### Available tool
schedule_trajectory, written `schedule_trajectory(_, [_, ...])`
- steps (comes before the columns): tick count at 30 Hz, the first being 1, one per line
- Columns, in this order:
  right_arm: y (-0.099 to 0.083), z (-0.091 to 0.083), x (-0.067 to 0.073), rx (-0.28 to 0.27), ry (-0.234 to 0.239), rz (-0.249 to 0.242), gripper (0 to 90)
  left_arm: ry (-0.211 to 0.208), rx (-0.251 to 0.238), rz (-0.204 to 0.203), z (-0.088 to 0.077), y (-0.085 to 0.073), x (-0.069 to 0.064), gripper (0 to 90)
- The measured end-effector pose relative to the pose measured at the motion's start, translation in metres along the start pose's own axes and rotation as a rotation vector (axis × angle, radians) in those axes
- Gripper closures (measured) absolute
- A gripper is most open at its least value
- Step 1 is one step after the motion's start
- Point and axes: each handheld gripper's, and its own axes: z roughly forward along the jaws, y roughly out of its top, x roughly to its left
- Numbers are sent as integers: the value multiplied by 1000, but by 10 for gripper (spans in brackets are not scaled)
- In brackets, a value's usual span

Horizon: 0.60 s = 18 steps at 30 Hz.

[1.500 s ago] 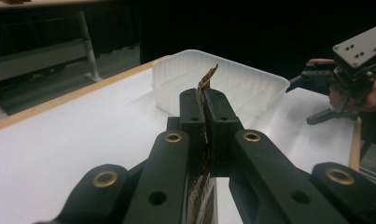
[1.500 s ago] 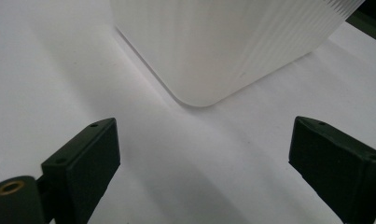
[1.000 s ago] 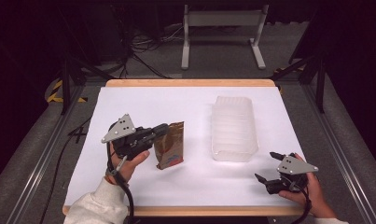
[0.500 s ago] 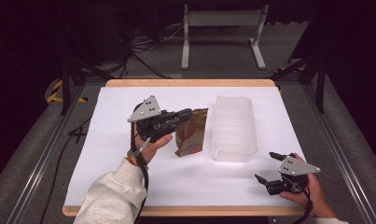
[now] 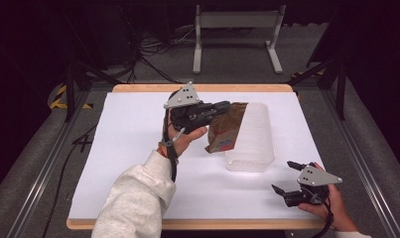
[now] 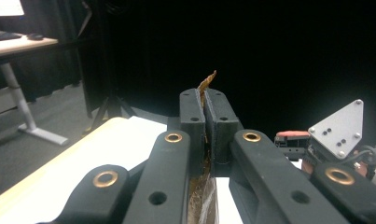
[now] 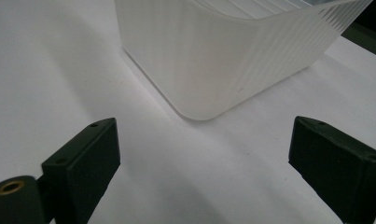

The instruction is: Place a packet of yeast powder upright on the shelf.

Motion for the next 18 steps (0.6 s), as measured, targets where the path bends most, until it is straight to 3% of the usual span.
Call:
schedule_trajectory(5, [0, 0, 0, -2, 1, -1, 94, -42, 7, 19, 22, 5, 1, 872])
schedule_trajectory(8, [-1, 0, -1, -2, 2, 1, 94, -77, -8, 12, 32, 6, 1, 871])
schedule_trajectory(18, [-1, 0, -1, -1, 3, -2, 93, -130, -10, -10, 60, -5, -4, 871])
